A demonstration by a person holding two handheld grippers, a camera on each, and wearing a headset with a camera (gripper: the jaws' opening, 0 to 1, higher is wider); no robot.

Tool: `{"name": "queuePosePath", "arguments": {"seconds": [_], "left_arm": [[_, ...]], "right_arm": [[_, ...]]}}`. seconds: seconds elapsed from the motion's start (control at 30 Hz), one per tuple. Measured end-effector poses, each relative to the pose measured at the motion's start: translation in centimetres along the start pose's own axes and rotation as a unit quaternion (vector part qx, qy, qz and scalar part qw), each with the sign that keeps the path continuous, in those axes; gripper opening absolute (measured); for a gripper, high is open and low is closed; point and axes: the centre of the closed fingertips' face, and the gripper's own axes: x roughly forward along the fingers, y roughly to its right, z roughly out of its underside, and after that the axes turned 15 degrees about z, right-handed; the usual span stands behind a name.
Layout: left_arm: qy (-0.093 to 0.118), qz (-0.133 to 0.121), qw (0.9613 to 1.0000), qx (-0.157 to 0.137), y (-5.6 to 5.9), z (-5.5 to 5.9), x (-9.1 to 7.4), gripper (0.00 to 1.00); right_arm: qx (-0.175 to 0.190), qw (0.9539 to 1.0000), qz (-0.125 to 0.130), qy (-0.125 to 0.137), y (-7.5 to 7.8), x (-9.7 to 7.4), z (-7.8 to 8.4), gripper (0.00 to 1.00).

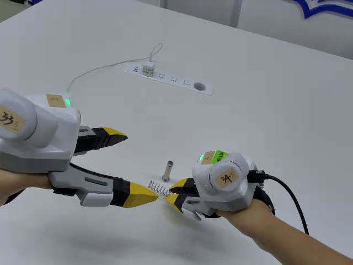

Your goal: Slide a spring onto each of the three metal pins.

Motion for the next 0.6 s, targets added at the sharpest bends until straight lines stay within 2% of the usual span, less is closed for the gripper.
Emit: {"name": "queuePosePath", "arguments": {"seconds": [0.17,0.37,0.6], "left_arm": [[-0.009,0.001,0.9999,0.012,0.6,0.1,0.1,0.8],[-0.023,0.007,0.9991,0.036,1.3,0.0,0.2,0.74],[-0.03,0.018,0.9972,0.066,2.3,-0.7,0.8,0.6]], "right_arm": [[-0.019,0.9997,0.0,0.015,0.1,-1.8,-1.2,0.1],[-0.055,0.9975,0.0,0.044,0.4,-4.2,-3.5,0.1],[-0.081,0.9945,-0.004,0.066,-0.2,-6.3,-5.1,0.1]]}}
